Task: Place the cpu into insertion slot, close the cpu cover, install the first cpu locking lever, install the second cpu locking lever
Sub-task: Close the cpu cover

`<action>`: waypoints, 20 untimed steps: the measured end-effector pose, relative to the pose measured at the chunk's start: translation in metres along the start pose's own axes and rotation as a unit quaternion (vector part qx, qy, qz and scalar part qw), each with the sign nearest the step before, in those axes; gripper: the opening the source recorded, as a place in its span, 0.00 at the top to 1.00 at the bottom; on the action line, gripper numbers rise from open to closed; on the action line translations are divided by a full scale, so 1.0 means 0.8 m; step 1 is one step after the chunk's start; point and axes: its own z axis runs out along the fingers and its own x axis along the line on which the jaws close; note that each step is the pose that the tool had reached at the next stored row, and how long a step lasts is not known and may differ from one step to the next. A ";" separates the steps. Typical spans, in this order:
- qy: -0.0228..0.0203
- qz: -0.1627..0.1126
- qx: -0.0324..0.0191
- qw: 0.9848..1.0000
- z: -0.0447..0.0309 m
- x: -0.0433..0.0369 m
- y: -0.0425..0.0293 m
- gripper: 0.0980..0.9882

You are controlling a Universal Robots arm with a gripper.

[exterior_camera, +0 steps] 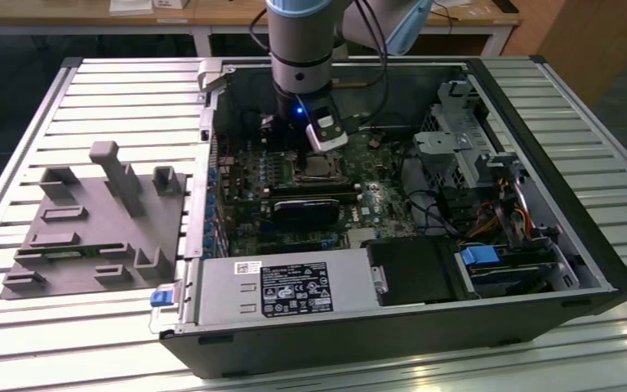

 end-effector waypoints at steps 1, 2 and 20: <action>0.000 0.000 -0.001 1.000 0.0000 0.000 -0.0003 1.00; 0.000 0.000 -0.002 1.000 0.0000 0.001 -0.0007 1.00; 0.001 0.000 -0.005 1.000 0.0037 0.000 -0.0062 1.00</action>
